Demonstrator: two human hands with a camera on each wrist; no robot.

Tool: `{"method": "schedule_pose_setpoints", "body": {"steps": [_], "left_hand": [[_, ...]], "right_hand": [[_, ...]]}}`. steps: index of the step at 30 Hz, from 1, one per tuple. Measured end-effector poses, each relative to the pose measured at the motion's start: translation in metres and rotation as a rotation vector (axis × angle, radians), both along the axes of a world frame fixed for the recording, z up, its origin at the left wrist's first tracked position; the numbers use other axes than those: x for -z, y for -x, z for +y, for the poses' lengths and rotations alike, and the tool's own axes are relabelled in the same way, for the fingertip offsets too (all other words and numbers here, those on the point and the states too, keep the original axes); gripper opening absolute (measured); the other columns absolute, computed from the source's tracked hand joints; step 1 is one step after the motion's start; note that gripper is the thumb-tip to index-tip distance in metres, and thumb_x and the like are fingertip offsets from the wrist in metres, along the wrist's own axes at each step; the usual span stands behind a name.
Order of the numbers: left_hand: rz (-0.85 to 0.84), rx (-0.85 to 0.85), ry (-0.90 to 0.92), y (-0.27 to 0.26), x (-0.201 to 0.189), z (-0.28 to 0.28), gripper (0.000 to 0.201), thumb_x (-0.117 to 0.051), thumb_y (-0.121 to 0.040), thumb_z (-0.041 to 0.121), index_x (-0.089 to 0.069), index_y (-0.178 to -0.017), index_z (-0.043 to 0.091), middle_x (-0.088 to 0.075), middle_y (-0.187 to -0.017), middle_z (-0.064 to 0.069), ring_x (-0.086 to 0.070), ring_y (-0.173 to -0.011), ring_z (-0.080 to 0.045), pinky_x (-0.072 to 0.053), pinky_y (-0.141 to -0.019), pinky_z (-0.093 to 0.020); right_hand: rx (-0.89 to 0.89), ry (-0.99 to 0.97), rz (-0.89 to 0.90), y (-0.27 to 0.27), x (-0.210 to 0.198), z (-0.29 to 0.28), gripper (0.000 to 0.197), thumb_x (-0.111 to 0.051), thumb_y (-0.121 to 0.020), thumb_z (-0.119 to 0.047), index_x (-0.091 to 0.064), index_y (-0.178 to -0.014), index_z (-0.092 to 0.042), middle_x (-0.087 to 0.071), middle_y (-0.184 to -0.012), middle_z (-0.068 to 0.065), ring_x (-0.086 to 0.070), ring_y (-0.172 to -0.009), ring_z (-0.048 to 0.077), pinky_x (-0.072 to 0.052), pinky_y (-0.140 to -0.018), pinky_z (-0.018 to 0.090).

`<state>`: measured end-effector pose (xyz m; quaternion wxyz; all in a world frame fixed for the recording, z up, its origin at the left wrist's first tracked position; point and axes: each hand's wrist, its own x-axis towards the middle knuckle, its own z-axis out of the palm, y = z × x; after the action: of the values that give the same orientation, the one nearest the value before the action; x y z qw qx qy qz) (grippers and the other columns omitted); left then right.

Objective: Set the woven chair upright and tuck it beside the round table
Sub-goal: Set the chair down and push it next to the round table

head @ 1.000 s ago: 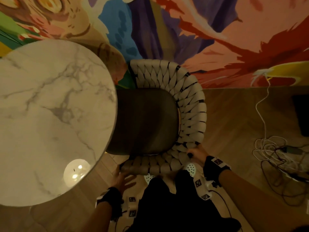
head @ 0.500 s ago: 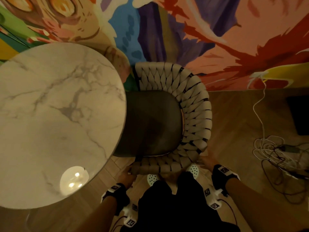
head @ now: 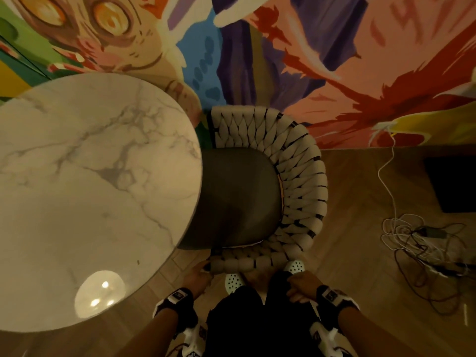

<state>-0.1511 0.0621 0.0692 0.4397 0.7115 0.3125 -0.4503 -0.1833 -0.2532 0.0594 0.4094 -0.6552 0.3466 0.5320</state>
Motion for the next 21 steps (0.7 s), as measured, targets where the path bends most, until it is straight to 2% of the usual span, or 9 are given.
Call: {"method": "schedule_pose_setpoints", "body": {"steps": [4,7,8,10,13,15,17,19,21], "left_hand": [[0.050,-0.162,0.027,0.002,0.002,0.005,0.050,-0.050,-0.091,0.011,-0.037,-0.139,0.019,-0.060,-0.109,-0.014,-0.056,-0.096,-0.028,-0.044,-0.072,-0.034],[0.040,-0.106,0.033,0.003,0.001,0.001,0.051,-0.048,-0.092,0.011,-0.036,-0.140,0.020,-0.060,-0.100,-0.009,-0.055,-0.095,-0.026,-0.046,-0.079,-0.039],[0.020,-0.054,0.029,0.003,0.002,-0.001,0.050,-0.047,-0.092,0.010,-0.037,-0.139,0.020,-0.059,-0.091,-0.005,-0.055,-0.088,-0.024,-0.046,-0.075,-0.037],[-0.033,-0.010,0.028,0.002,0.000,-0.008,0.048,-0.047,-0.093,0.012,-0.038,-0.139,0.020,-0.056,-0.081,0.001,-0.054,-0.075,-0.017,-0.046,-0.068,-0.032],[-0.003,-0.125,0.078,0.000,-0.006,-0.015,0.047,-0.049,-0.094,0.015,-0.038,-0.139,0.018,-0.058,-0.102,-0.012,-0.057,-0.079,-0.022,-0.046,-0.060,-0.028],[-0.003,-0.218,0.087,0.000,-0.009,-0.020,0.043,-0.051,-0.094,0.021,-0.041,-0.135,0.016,-0.053,-0.111,-0.015,-0.058,-0.086,-0.027,-0.045,-0.059,-0.028],[0.020,-0.296,0.085,-0.002,-0.008,-0.023,0.036,-0.047,-0.095,0.023,-0.044,-0.130,0.015,-0.056,-0.107,-0.013,-0.058,-0.086,-0.027,-0.045,-0.062,-0.028],[0.091,-0.436,0.097,-0.006,0.000,-0.025,0.028,-0.040,-0.096,0.020,-0.048,-0.121,0.012,-0.059,-0.104,-0.014,-0.059,-0.081,-0.027,-0.046,-0.065,-0.032],[0.155,-0.571,0.120,-0.008,0.005,-0.024,0.028,-0.039,-0.095,0.016,-0.049,-0.119,0.008,-0.059,-0.111,-0.017,-0.061,-0.077,-0.027,-0.049,-0.065,-0.036]], "right_hand": [[0.055,0.061,-0.151,-0.018,-0.008,0.004,0.025,-0.043,-0.098,-0.010,-0.061,-0.113,-0.001,-0.062,-0.074,0.010,-0.061,-0.046,0.015,-0.053,-0.047,0.025],[-0.149,0.232,-0.387,-0.031,-0.006,0.002,0.023,-0.053,-0.088,-0.012,-0.062,-0.072,-0.027,-0.067,-0.080,0.010,-0.067,-0.071,0.024,-0.059,-0.073,0.043],[-0.218,0.276,-0.448,-0.036,-0.008,0.002,0.025,-0.055,-0.086,-0.014,-0.059,-0.068,-0.031,-0.069,-0.083,0.008,-0.067,-0.079,0.026,-0.058,-0.073,0.042],[-0.208,0.281,-0.514,-0.053,-0.023,0.003,0.019,-0.054,-0.089,-0.014,-0.064,-0.077,-0.025,-0.066,-0.087,0.003,-0.063,-0.087,0.023,-0.050,-0.070,0.029],[-0.119,0.332,-0.559,-0.089,-0.034,-0.007,0.021,-0.055,-0.089,-0.009,-0.067,-0.107,-0.008,-0.061,-0.106,0.006,-0.059,-0.109,0.026,-0.041,-0.084,0.025],[-0.006,0.394,-0.580,-0.111,-0.038,-0.022,0.030,-0.057,-0.089,-0.012,-0.062,-0.118,-0.010,-0.054,-0.128,0.011,-0.054,-0.119,0.032,-0.044,-0.090,0.030],[0.084,0.464,-0.552,-0.128,-0.039,-0.039,0.039,-0.056,-0.088,-0.014,-0.054,-0.127,-0.013,-0.044,-0.141,0.016,-0.047,-0.126,0.039,-0.045,-0.100,0.042],[0.189,0.483,-0.536,-0.147,-0.039,-0.059,0.047,-0.056,-0.088,-0.016,-0.048,-0.133,-0.010,-0.045,-0.144,0.018,-0.045,-0.130,0.040,-0.045,-0.103,0.049],[0.276,0.477,-0.490,-0.167,-0.036,-0.078,0.058,-0.058,-0.085,-0.024,-0.043,-0.139,-0.009,-0.047,-0.144,0.016,-0.049,-0.126,0.040,-0.046,-0.103,0.051]]}}
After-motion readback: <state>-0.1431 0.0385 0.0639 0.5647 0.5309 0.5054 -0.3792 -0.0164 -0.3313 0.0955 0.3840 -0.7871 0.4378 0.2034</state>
